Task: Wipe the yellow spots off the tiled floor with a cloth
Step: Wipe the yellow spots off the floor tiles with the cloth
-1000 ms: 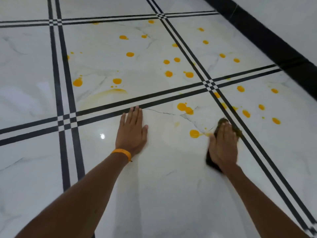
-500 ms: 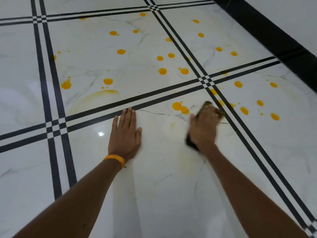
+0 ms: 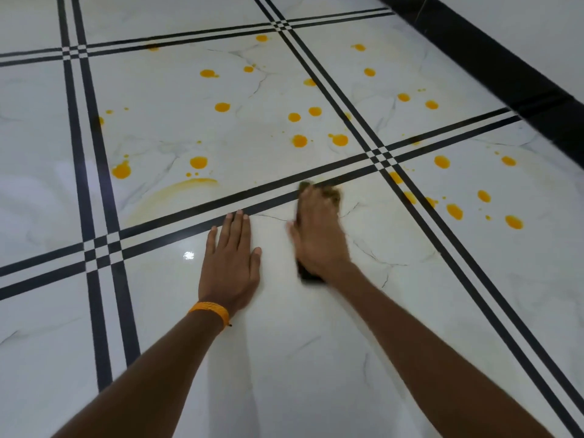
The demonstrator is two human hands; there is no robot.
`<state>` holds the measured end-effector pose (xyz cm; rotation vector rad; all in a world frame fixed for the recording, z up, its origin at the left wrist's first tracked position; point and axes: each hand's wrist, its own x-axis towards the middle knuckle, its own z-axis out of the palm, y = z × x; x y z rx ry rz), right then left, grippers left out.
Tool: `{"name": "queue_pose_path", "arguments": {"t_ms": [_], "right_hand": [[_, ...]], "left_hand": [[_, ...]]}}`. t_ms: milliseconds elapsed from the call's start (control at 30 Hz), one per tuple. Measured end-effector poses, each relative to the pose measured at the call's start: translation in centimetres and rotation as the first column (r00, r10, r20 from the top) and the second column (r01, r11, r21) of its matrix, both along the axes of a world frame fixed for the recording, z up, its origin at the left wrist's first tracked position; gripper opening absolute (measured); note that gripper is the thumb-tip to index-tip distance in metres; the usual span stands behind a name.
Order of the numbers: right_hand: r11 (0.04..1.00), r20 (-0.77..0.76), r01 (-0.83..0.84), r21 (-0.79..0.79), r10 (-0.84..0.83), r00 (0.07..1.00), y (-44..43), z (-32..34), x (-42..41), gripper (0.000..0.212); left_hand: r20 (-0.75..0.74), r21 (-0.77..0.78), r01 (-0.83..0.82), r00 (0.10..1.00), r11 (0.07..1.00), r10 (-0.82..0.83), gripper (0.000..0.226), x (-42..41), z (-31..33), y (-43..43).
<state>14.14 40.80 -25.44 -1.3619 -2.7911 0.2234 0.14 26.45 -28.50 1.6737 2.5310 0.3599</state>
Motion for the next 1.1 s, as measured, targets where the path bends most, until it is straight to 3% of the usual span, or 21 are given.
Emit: {"name": "queue_pose_path", "arguments": {"t_ms": [67, 133, 233, 333, 367, 433, 500, 567, 667, 733, 800, 833, 900, 967, 1000, 1033, 1100], "right_hand": [[0.956, -0.001, -0.289, -0.051, 0.289, 0.957, -4.8, 0.0, 3.5, 0.073], [0.938, -0.014, -0.343, -0.06, 0.342, 0.939, -4.8, 0.2, 8.0, 0.07], [0.999, -0.009, -0.039, 0.005, 0.039, 0.999, 2.1, 0.1, 8.2, 0.072], [0.978, -0.001, 0.206, 0.01, -0.206, 0.978, 5.6, -0.1, 0.8, 0.076], [0.984, -0.004, 0.177, 0.026, -0.177, 0.984, 4.8, -0.2, -1.4, 0.074], [0.995, 0.013, -0.079, 0.067, 0.078, 0.997, 0.5, -0.3, -2.7, 0.07], [0.937, 0.019, -0.344, 0.062, 0.343, 0.939, -5.0, -0.4, 1.6, 0.065], [0.915, -0.015, -0.402, 0.017, 0.402, 0.915, -7.5, -0.4, 8.3, 0.064], [0.978, -0.042, -0.185, 0.093, 0.19, 0.981, -0.6, -0.7, 13.5, 0.064], [0.992, -0.015, 0.102, 0.074, -0.101, 0.995, 4.9, -0.1, 11.4, 0.069], [0.963, -0.013, 0.263, 0.055, -0.263, 0.965, 5.3, 0.1, 7.0, 0.074], [0.969, -0.015, 0.236, 0.073, -0.235, 0.972, 3.6, -0.3, 4.9, 0.074], [0.996, 0.015, -0.029, 0.087, 0.027, 1.0, -2.5, -0.7, 3.6, 0.071], [0.956, 0.038, -0.29, 0.034, 0.289, 0.957, -8.3, -0.8, 6.8, 0.066], [0.94, 0.021, -0.341, -0.003, 0.341, 0.94, -9.2, -0.5, 9.4, 0.066], [0.942, -0.022, -0.335, -0.013, 0.334, 0.942, -8.6, -0.3, 12.0, 0.066], [0.985, -0.054, -0.169, 0.027, 0.17, 0.984, -3.9, -0.8, 15.3, 0.066]], "left_hand": [[0.002, 0.002, 0.001, 1.0, 1.0, -0.001, 0.067, 0.0, 0.0, 0.0], [0.005, 0.001, -0.001, 1.0, 1.0, 0.001, 0.067, 0.2, 0.1, 0.0], [0.02, 0.009, -0.006, 1.0, 1.0, 0.006, 0.065, 0.2, 0.3, 0.1], [0.028, 0.002, -0.002, 1.0, 1.0, 0.002, 0.065, 0.1, 0.3, -0.1], [0.025, -0.001, 0.002, 1.0, 1.0, -0.002, 0.065, 0.2, 0.3, -0.1], [0.014, 0.0, 0.005, 1.0, 1.0, -0.005, 0.065, -0.1, 0.2, 0.0], [0.016, 0.0, 0.005, 1.0, 1.0, -0.005, 0.065, -0.1, 0.1, 0.0], [0.014, 0.004, -0.002, 1.0, 1.0, 0.002, 0.065, 0.1, 0.0, -0.1], [0.014, 0.002, -0.005, 1.0, 1.0, 0.005, 0.065, 0.2, 0.1, -0.1], [0.012, 0.003, -0.001, 1.0, 1.0, 0.001, 0.065, 0.1, 0.0, -0.1], [0.007, -0.002, 0.001, 1.0, 1.0, -0.001, 0.065, 0.1, 0.0, -0.2], [0.007, -0.007, -0.003, 1.0, 1.0, 0.003, 0.065, 0.0, 0.0, -0.2], [0.007, -0.009, 0.0, 1.0, 1.0, 0.0, 0.065, 0.0, 0.1, -0.1], [0.008, -0.008, 0.004, 1.0, 1.0, -0.004, 0.066, 0.1, 0.2, -0.1], [0.014, -0.009, 0.003, 1.0, 1.0, -0.003, 0.065, 0.2, 0.3, -0.1], [0.017, -0.01, 0.0, 1.0, 1.0, 0.0, 0.065, 0.3, 0.4, -0.1], [0.009, -0.012, -0.006, 1.0, 1.0, 0.006, 0.065, 0.2, 0.3, -0.1]]}}
